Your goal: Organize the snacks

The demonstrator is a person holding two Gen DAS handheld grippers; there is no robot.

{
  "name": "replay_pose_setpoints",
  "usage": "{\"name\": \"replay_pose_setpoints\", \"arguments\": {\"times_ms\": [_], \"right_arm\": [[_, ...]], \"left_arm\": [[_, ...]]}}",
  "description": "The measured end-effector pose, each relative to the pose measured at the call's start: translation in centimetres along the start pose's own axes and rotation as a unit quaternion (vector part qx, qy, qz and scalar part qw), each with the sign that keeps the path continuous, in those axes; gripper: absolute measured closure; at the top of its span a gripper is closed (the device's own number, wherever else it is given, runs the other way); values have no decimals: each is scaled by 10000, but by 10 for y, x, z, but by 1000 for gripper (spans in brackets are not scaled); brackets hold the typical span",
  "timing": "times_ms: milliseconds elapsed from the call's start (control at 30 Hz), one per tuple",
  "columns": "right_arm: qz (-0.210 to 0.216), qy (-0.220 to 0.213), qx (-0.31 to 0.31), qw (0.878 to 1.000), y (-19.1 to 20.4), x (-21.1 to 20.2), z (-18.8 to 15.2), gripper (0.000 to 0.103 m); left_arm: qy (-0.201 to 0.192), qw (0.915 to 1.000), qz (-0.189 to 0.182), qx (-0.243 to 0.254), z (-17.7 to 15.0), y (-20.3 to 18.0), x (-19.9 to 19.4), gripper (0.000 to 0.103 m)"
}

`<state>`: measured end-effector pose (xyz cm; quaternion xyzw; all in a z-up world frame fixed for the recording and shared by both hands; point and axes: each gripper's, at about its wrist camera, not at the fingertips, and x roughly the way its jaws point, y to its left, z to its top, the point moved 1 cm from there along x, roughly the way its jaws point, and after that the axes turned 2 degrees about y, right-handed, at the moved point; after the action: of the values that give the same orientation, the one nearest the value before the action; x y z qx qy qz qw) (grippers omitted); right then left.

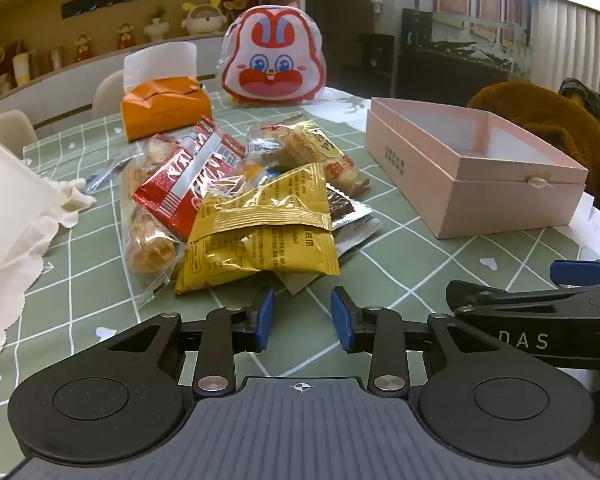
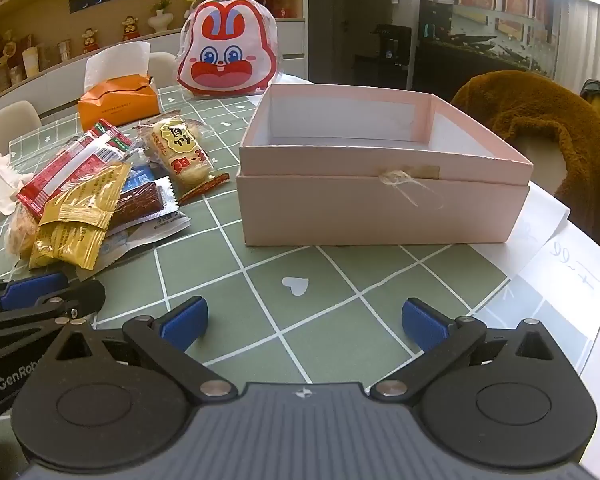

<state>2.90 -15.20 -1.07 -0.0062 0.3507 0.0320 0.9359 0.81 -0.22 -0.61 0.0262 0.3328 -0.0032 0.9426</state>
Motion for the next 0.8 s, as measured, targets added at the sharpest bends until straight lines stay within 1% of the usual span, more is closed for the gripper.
{"name": "replay_pose_setpoints", "arguments": {"times_ms": [33,67,800], "right_arm": [[5,-34,8,10000,0,0,0,0],[-1,-33,14,10000,0,0,0,0],[16,14,8,10000,0,0,0,0]], "left_arm": [[0,10000,1,4,0,-2,0,65],[-8,9999,-75,-98,0,2,0,65],[-12,9999,-91,-121,0,2,0,66]]}}
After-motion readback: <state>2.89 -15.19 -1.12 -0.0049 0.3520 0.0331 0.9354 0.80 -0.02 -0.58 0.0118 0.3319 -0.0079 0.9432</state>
